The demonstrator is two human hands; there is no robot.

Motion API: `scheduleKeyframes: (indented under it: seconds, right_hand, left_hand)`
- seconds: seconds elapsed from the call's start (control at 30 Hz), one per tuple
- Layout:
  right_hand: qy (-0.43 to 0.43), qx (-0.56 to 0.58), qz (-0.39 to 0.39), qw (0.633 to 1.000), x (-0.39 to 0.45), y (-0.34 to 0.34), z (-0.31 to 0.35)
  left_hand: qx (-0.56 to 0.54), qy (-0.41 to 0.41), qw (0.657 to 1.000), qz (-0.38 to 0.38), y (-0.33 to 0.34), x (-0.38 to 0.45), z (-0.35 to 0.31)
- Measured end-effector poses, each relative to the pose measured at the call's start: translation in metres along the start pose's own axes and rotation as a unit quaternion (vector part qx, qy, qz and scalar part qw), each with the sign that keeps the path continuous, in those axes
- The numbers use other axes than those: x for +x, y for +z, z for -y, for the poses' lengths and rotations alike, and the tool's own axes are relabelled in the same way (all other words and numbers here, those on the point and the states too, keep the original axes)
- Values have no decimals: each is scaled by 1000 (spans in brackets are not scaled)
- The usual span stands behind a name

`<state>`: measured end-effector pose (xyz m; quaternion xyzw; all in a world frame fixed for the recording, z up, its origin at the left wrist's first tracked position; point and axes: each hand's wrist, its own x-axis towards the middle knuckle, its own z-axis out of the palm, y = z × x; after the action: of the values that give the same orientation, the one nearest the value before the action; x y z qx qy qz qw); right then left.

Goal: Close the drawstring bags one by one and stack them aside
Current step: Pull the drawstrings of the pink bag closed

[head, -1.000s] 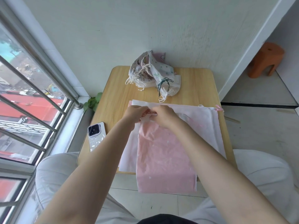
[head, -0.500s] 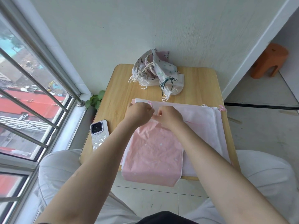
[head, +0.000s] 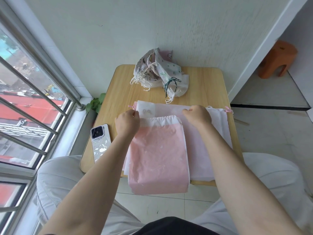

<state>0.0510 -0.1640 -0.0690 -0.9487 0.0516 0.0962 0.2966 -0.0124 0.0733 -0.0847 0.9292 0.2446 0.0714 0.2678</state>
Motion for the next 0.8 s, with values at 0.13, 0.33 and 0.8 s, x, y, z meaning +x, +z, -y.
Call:
scheduleKeyframes:
  seconds: [0.13,0.33,0.8]
  right_hand:
    - [78,289,36,953,4,1,-3]
    - [133,727,149,656,-7,1,13]
    - [216,408,-85,883,16,-2,-18]
  left_hand:
    - [11,3,1000,10,-1,-1,5]
    - [-1,24,999,32,5,-4,3]
    - [168,58,983,38,0,5,18]
